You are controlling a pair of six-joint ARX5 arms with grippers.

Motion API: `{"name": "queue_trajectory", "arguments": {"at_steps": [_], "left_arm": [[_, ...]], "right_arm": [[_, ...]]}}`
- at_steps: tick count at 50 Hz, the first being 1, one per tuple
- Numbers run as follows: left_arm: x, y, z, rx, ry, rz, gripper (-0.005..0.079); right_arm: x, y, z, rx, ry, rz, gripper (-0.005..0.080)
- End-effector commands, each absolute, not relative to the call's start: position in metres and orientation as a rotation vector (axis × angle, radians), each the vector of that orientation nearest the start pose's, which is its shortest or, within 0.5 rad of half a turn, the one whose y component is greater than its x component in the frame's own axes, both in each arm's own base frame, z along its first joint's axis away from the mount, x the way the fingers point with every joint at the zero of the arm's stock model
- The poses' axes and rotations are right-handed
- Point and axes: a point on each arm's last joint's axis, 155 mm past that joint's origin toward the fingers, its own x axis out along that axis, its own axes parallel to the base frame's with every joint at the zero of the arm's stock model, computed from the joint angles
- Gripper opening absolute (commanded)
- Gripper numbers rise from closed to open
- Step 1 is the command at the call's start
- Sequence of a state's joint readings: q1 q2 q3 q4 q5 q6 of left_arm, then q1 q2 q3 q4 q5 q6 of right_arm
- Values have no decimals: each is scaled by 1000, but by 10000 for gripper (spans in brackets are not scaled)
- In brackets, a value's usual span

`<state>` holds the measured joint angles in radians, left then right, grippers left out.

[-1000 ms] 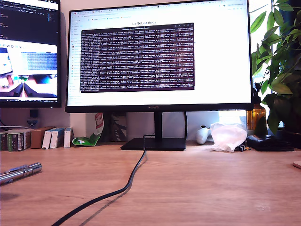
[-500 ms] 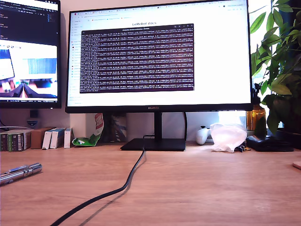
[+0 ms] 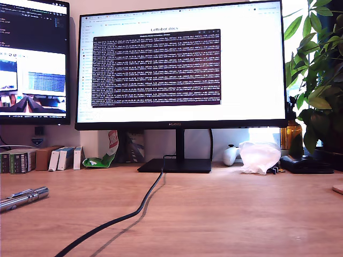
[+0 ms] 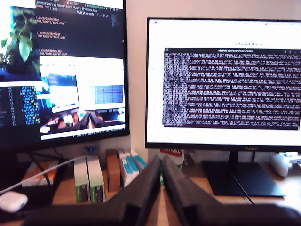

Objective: Pick the metallic laser pointer with your right arm, pass it to your left arm, then place it down to the left side of the table

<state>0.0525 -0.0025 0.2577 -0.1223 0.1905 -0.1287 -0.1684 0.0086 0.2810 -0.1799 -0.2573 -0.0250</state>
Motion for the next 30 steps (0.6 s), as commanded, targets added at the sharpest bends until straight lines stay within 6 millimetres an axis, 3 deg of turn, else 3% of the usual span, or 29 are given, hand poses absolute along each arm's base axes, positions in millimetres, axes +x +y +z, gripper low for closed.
{"name": "queue_trajectory", "arguments": {"at_steps": [1, 13, 30], "left_arm": [[232, -23, 236, -106, -97, -146, -21], [244, -18, 185, -47, 4, -113, -21], [249, -6, 148, -52, 93, -46, -21]], "right_arm": [[228, 11, 246, -50, -97, 99, -13], [238, 16, 213, -70, -57, 137, -13], [242, 17, 185, -119, 5, 145, -13]]}}
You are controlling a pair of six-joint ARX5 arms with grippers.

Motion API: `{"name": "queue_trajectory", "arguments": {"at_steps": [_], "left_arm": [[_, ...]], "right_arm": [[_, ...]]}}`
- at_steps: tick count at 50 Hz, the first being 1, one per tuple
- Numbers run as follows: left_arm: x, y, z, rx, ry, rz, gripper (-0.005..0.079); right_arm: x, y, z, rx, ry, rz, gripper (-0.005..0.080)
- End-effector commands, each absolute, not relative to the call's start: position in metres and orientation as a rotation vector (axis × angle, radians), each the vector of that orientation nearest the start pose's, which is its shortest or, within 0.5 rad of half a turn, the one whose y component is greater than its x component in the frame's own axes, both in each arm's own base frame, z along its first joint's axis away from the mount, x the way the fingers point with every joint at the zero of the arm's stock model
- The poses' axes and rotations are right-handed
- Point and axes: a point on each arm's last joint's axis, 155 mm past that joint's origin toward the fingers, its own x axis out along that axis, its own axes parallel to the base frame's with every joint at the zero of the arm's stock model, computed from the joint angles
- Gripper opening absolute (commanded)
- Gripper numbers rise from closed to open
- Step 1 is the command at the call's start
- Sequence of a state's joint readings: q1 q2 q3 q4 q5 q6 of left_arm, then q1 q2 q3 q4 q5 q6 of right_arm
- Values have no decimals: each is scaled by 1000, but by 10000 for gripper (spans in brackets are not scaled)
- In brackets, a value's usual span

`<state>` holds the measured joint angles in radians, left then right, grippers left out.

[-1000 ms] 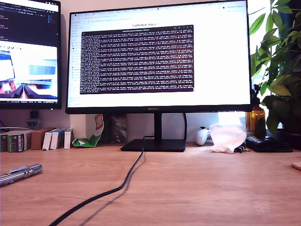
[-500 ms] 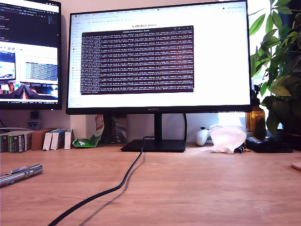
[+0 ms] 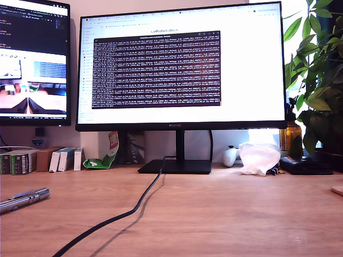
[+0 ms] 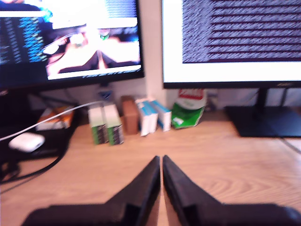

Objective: Pick the metallic laser pointer with your right arm, pass it to your left arm, then place it down to the left side of the table

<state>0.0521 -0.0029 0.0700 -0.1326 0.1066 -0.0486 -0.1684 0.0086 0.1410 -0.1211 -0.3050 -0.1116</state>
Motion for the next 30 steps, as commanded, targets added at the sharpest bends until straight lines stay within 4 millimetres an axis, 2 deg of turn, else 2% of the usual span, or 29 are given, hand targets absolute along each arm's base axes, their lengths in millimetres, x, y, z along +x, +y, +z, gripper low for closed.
{"name": "queue_trajectory", "arguments": {"at_steps": [1, 10, 15, 30], "left_arm": [[249, -5, 146, -52, 95, -43, -21], [251, 3, 138, -50, 104, -1, -21], [252, 4, 129, -51, 110, 4, -21], [249, 19, 115, -54, 164, 92, -21]], "right_arm": [[243, 17, 183, -123, 10, 146, -13], [246, 19, 158, -116, 54, 166, -13], [246, 26, 153, -118, 53, 204, -13], [246, 26, 135, -115, 104, 211, -13]]}}
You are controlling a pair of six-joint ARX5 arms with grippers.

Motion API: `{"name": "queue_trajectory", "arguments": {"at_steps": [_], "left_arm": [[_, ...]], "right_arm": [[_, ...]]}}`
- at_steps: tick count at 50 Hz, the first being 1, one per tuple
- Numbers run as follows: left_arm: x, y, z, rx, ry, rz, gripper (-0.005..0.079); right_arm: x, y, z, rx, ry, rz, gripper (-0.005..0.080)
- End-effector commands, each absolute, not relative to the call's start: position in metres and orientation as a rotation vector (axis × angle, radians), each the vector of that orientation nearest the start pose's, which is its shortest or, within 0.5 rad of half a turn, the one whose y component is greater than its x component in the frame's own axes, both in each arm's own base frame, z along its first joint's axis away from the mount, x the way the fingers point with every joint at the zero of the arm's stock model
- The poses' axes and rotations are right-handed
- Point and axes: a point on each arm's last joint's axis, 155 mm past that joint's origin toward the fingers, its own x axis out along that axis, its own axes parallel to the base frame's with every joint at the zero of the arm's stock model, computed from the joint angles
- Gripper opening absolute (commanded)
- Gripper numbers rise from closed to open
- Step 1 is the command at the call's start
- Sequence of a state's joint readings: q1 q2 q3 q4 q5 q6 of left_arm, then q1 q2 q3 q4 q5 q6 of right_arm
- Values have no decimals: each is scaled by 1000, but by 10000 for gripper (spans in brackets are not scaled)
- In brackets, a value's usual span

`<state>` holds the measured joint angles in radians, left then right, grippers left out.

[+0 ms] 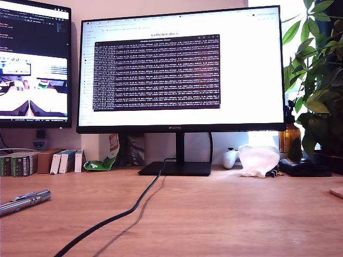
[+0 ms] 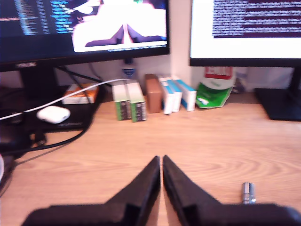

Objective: Pick the metallic laser pointer with your right arm, pass it to your left arm, then place it down to the left side of the table

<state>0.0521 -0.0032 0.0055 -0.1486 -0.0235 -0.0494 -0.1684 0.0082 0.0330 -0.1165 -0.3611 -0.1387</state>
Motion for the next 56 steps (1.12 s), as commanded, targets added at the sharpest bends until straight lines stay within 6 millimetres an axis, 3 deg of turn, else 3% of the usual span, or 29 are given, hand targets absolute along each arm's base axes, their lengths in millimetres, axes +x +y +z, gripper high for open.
{"name": "queue_trajectory", "arguments": {"at_steps": [1, 7, 56], "left_arm": [[249, 21, 113, -53, 173, 103, -21], [246, 26, 102, -68, 216, 133, -21], [246, 23, 101, -77, 220, 118, -21]], "right_arm": [[246, 26, 133, -115, 112, 210, -13], [245, 26, 128, -90, 133, 208, -13], [246, 23, 129, -37, 136, 190, -13]]}}
